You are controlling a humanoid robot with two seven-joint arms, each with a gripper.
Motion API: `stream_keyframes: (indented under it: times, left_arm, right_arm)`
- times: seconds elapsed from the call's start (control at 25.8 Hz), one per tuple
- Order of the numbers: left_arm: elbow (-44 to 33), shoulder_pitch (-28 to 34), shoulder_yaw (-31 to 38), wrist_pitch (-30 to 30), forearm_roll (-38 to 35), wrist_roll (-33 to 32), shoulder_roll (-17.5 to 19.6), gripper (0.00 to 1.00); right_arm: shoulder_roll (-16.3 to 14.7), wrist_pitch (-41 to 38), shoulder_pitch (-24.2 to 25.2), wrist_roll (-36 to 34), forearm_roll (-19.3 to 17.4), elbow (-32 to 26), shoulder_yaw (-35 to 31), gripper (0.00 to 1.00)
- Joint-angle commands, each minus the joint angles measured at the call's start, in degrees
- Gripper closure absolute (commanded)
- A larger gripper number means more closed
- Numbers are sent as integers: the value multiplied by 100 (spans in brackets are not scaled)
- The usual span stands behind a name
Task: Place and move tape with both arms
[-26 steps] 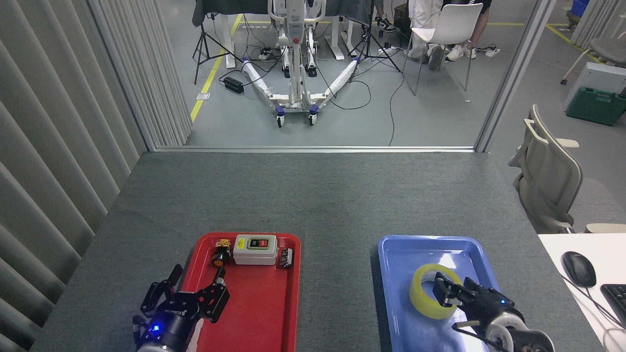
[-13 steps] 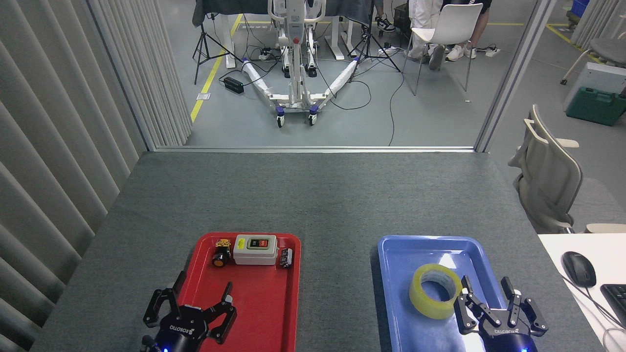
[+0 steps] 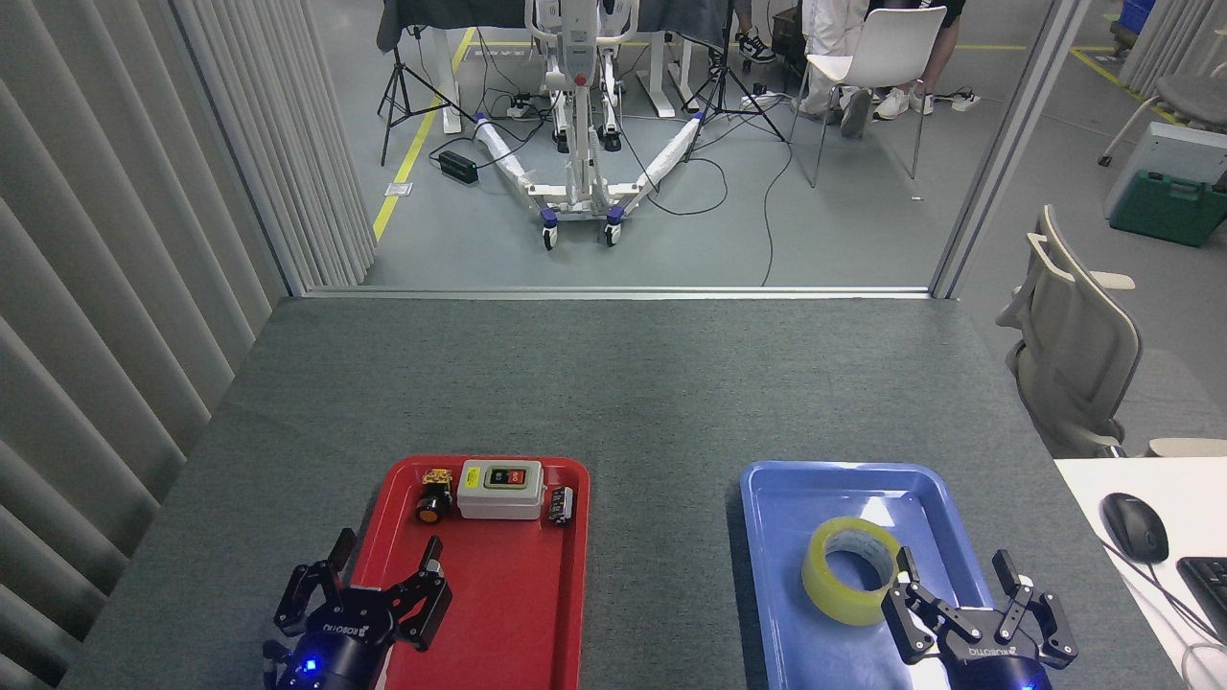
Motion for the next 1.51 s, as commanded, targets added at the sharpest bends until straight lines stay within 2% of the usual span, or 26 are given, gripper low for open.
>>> stream_keyframes:
  times: [0.0,0.27,1.32,1.47]
  left_arm:
    - [-82,-3,-2,12,-8,0,25,0]
    - [-47,6,-29,478,0,-9,60,0]
    - [-73,94,-38,460,9,9,87,0]
    - [-231,85,-11,258,9,-88,25,0]
  right_arm:
    - [0,1,-2,2,-8,-1,-3,1]
    - [0,1,15,20,-26,-9,5,0]
    - [44,-17,103,37,-52,-9,5,0]
    - [53,-17,103,28,-52,-9,14,0]
